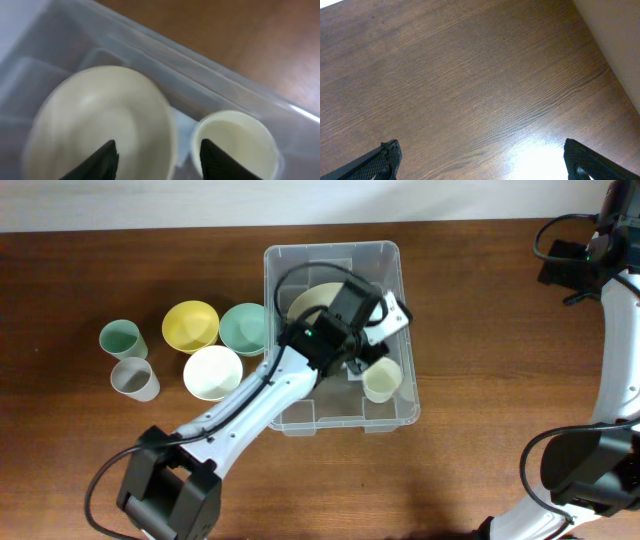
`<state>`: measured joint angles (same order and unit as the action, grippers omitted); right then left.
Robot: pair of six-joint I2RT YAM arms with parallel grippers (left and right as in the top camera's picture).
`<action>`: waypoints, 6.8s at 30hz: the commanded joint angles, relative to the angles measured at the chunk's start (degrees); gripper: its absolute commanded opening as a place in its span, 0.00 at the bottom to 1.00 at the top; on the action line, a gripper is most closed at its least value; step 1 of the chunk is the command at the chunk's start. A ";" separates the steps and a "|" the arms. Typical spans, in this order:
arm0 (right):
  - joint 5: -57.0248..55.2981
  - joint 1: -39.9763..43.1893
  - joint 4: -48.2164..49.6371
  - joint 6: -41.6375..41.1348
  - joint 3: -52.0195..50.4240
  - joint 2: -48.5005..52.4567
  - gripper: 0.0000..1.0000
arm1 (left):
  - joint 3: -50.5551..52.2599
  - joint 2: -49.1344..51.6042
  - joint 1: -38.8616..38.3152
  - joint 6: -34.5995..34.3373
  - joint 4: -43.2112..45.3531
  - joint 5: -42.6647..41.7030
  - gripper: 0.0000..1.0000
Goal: Pack container
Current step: 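Release the cup and move the left gripper to the grey cup, then grasp the grey cup rim with the left gripper, then carry the grey cup and drop it into the white cup, then return the left gripper to the mint green cup and grasp it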
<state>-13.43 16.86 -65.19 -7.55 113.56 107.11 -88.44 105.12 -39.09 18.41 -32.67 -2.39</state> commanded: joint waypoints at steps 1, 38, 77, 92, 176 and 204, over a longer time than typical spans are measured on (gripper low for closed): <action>0.11 0.04 0.00 -0.46 -0.02 0.09 0.99 | -5.46 -2.34 2.97 -6.54 -2.62 8.26 0.58; 0.11 0.04 0.00 -0.46 -0.02 0.09 0.99 | 14.43 -7.34 63.28 -39.63 -21.55 1.73 0.95; 0.11 0.04 0.00 -0.46 -0.02 0.09 0.99 | 19.98 -0.98 63.28 -40.24 -10.73 -1.97 0.01; 0.11 0.04 0.00 -0.46 -0.02 0.09 0.99 | 10.75 -7.89 62.01 -39.23 -20.00 -10.82 0.01; 0.11 0.04 0.00 -0.46 -0.02 0.09 0.99 | -6.14 -8.26 53.09 -37.09 -19.74 12.07 0.72; 0.11 0.04 0.00 -0.46 -0.02 0.09 0.99 | -6.10 13.42 61.24 -37.24 -20.96 7.74 0.57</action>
<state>-13.43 16.86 -65.19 -7.53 113.56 107.09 -94.30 117.19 21.93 -18.28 -54.48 5.93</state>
